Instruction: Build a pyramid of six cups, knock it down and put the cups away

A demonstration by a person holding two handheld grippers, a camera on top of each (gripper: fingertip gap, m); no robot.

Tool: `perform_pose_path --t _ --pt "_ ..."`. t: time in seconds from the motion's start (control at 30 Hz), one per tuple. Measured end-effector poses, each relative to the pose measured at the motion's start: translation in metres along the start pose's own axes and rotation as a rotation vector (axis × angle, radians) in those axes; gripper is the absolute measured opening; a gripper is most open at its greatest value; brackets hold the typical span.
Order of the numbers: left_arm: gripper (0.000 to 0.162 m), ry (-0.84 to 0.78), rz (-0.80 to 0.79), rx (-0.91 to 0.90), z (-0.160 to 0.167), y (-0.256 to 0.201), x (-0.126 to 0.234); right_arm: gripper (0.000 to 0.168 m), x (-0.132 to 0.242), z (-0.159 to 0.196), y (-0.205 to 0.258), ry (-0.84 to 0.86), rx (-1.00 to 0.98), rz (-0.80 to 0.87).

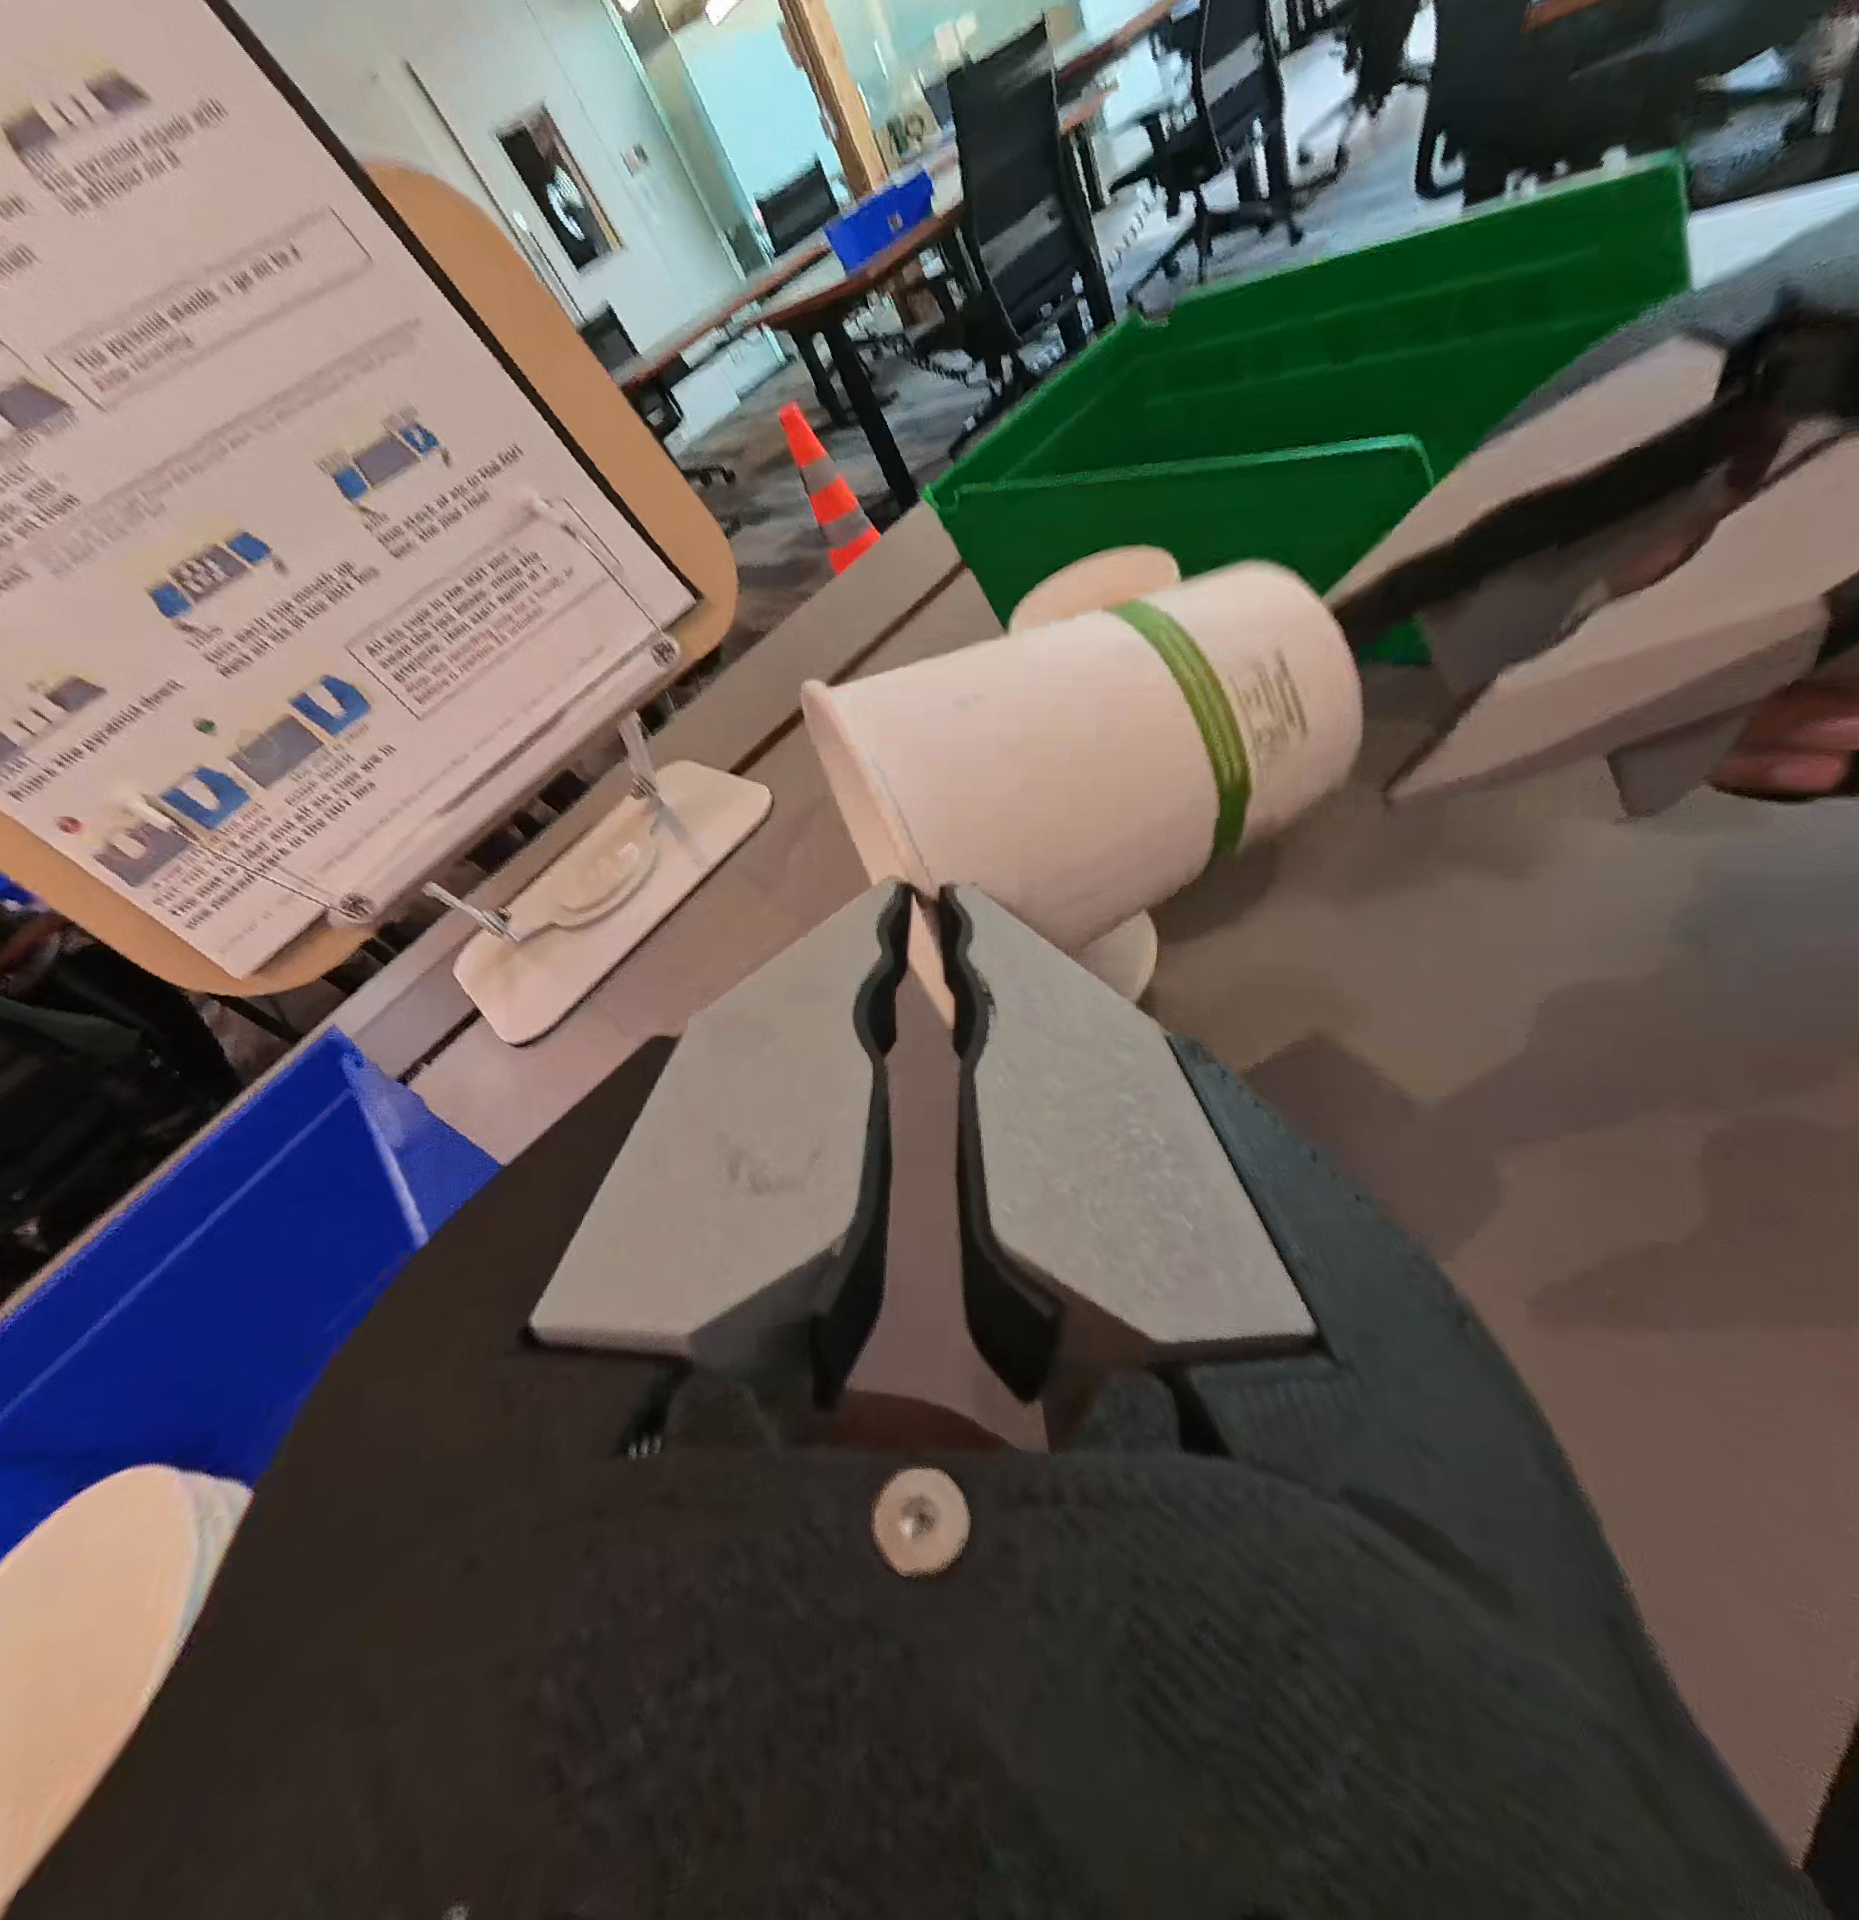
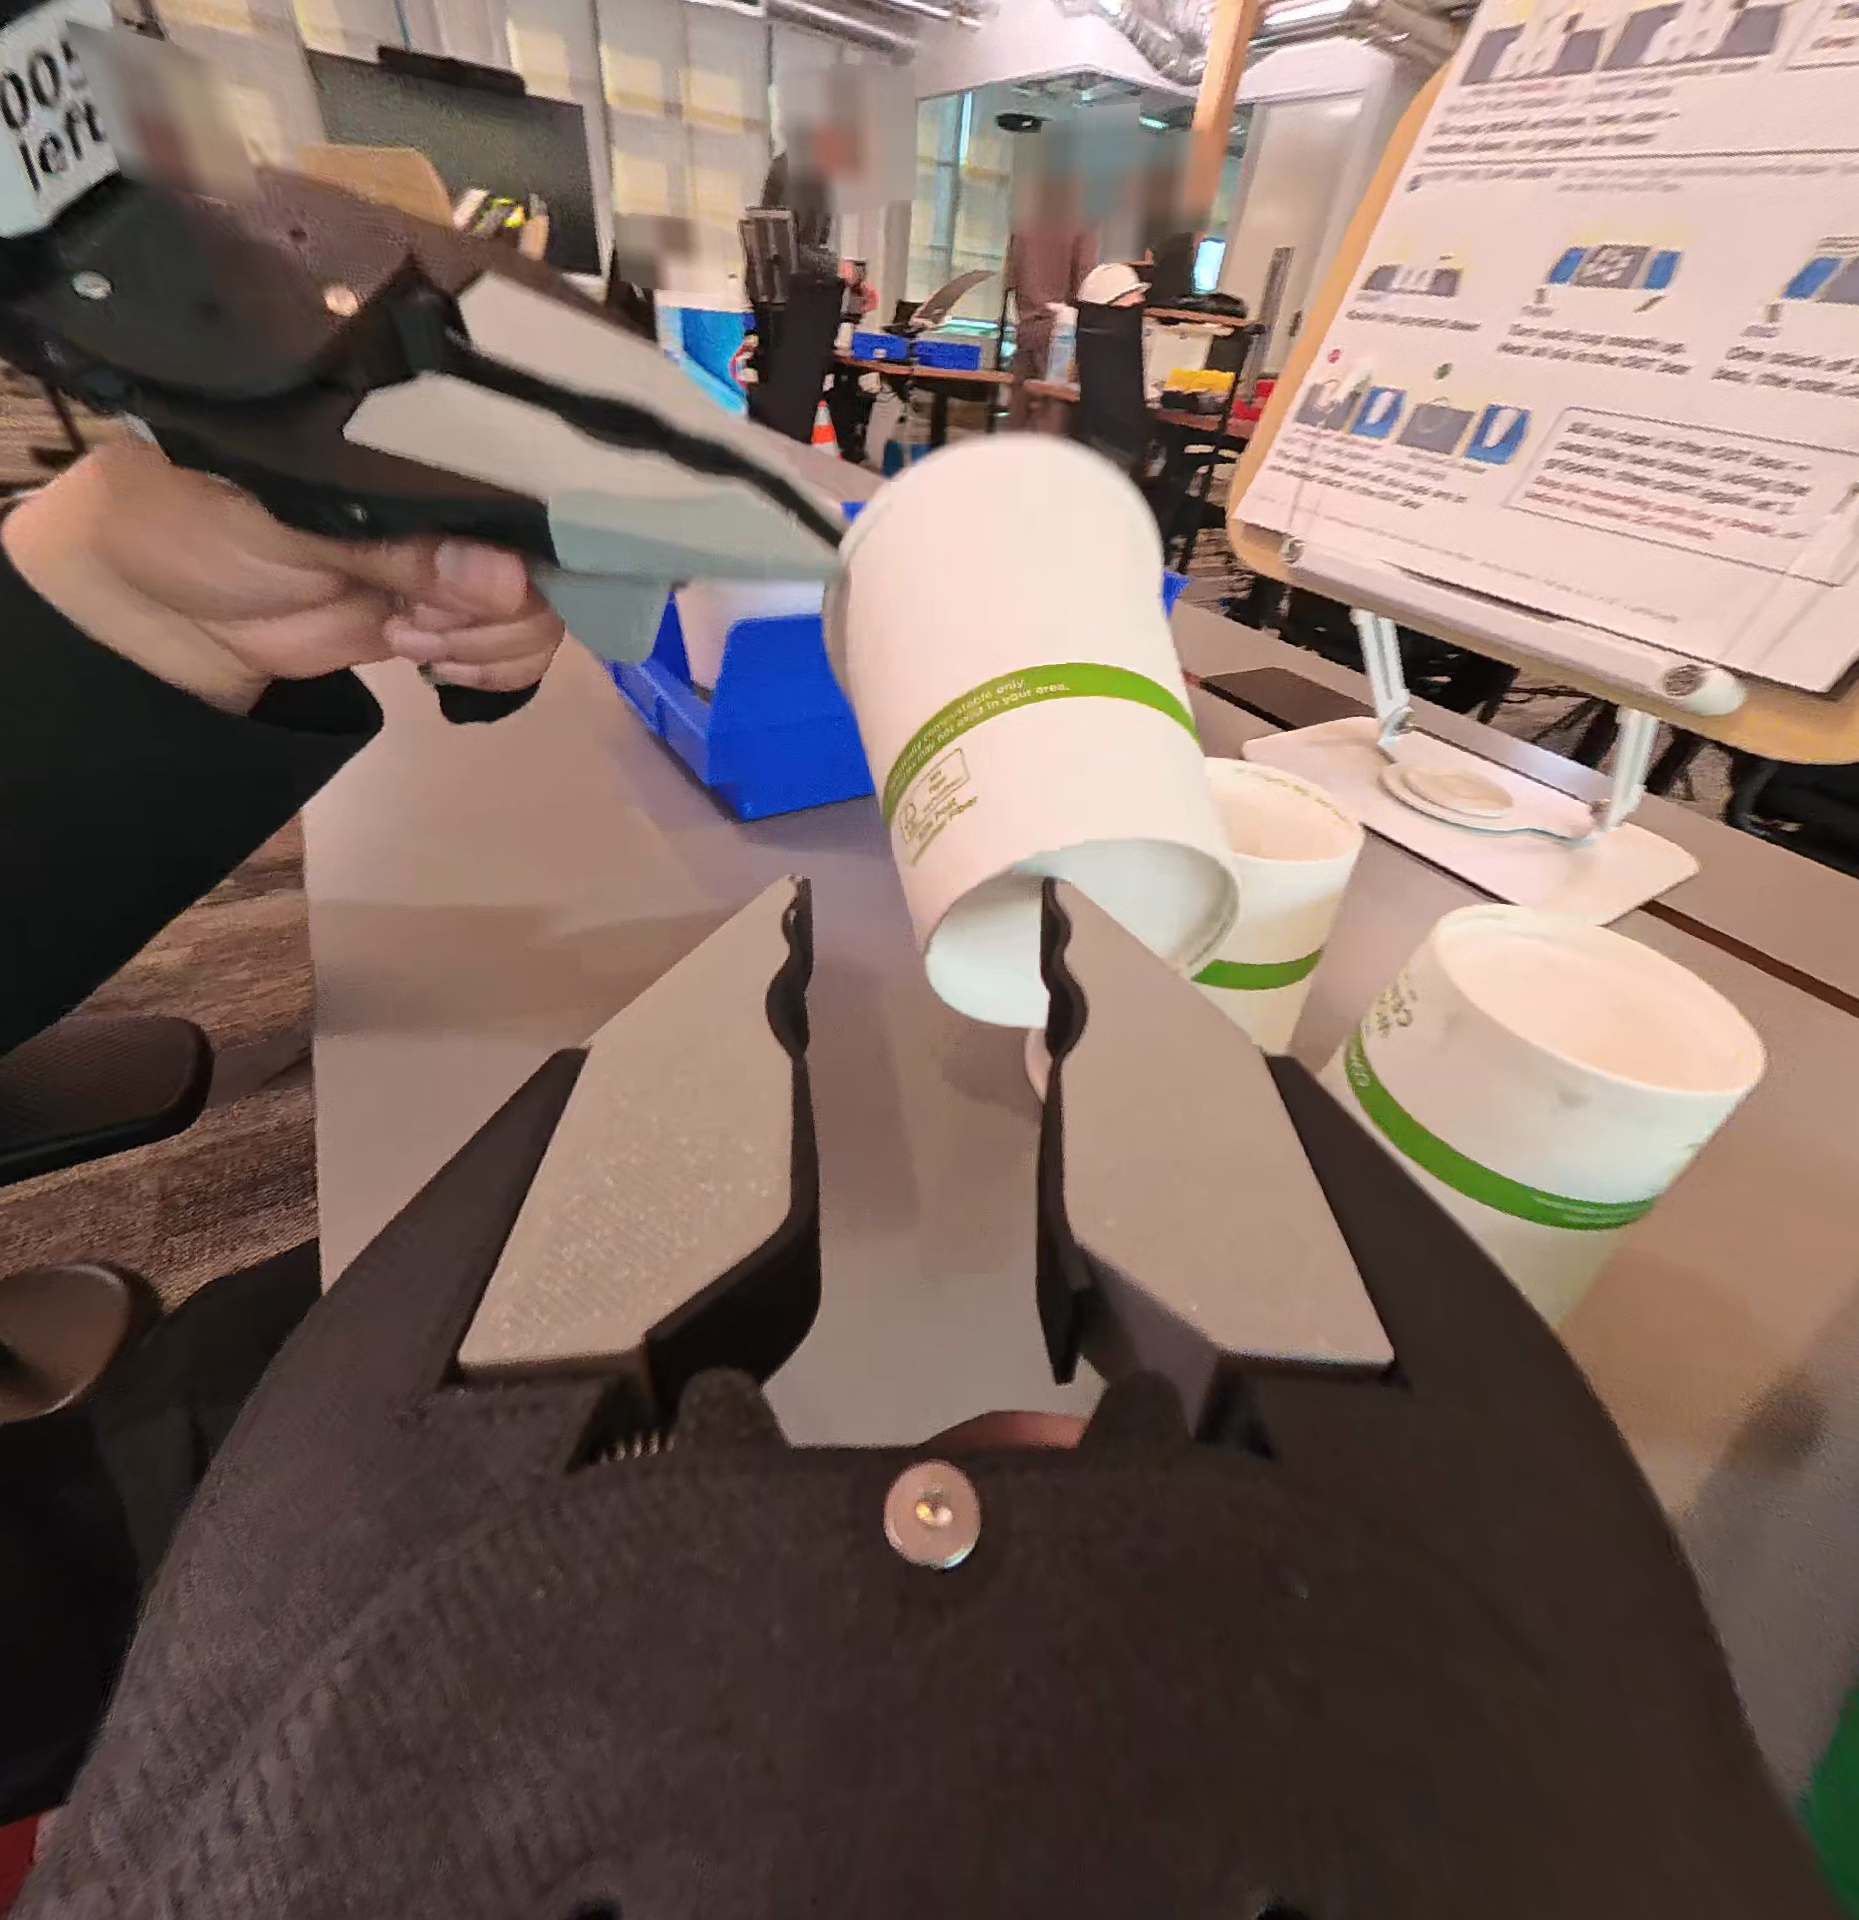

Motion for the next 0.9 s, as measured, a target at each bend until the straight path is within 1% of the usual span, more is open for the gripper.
perform_pose_path --t 0.07,0.13,0.17,0.27,0.3,0.37,0.4,0.57,0.63,0.77,0.8,0.83,0.9 --pt "0.003 0.068 0.054 0.005 0.014 -0.002 -0.008 0.044 0.001 -0.002 -0.002 -0.015 0.002 0.026" --pt "0.004 0.122 0.108 0.005 0.027 -0.005 -0.016 0.041 0.003 -0.003 -0.003 -0.030 0.004 0.031" --pt "0.002 0.142 0.138 0.013 0.033 -0.007 -0.020 0.040 0.003 -0.004 -0.004 -0.031 0.005 0.039" --pt "0.000 0.210 0.249 0.030 0.049 -0.020 -0.032 0.041 0.003 -0.004 -0.006 -0.012 0.015 0.061" --pt "0.000 0.232 0.280 0.025 0.053 -0.024 -0.035 0.040 0.003 -0.004 -0.006 -0.009 0.018 0.055" --pt "0.000 0.274 0.355 0.010 0.061 -0.036 -0.041 0.032 0.003 -0.004 -0.003 -0.003 0.022 0.037" --pt "0.000 0.290 0.386 -0.001 0.063 -0.042 -0.043 0.032 0.002 -0.004 -0.002 0.007 0.025 0.032" --pt "0.000 0.358 0.456 -0.062 0.068 -0.062 -0.049 0.031 -0.006 0.004 0.006 0.069 0.086 0.036" --pt "0.000 0.402 0.472 -0.093 0.072 -0.066 -0.048 0.029 -0.008 0.005 0.007 0.063 0.093 0.050" --pt "0.000 0.465 0.482 -0.132 0.079 -0.064 -0.039 0.034 -0.004 -0.001 0.004 0.048 0.099 0.058" --pt "0.000 0.460 0.502 -0.123 0.078 -0.064 -0.035 0.035 -0.002 -0.004 0.002 0.043 0.094 0.062" --pt "0.000 0.444 0.555 -0.106 0.075 -0.067 -0.030 0.036 0.001 -0.007 -0.001 0.041 0.084 0.067" --pt "0.000 0.365 0.672 -0.083 0.061 -0.079 -0.019 0.036 0.007 -0.012 -0.010 0.031 0.059 0.086"
Point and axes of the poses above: each gripper's, where its closed fingertips meet, x back along the fingers, z out of its underside, y = z × x across the jaws, the point moved 7 cm from there along x, back along the fingers, and after that the axes turned 9 degrees about z, right-handed, at the moved point
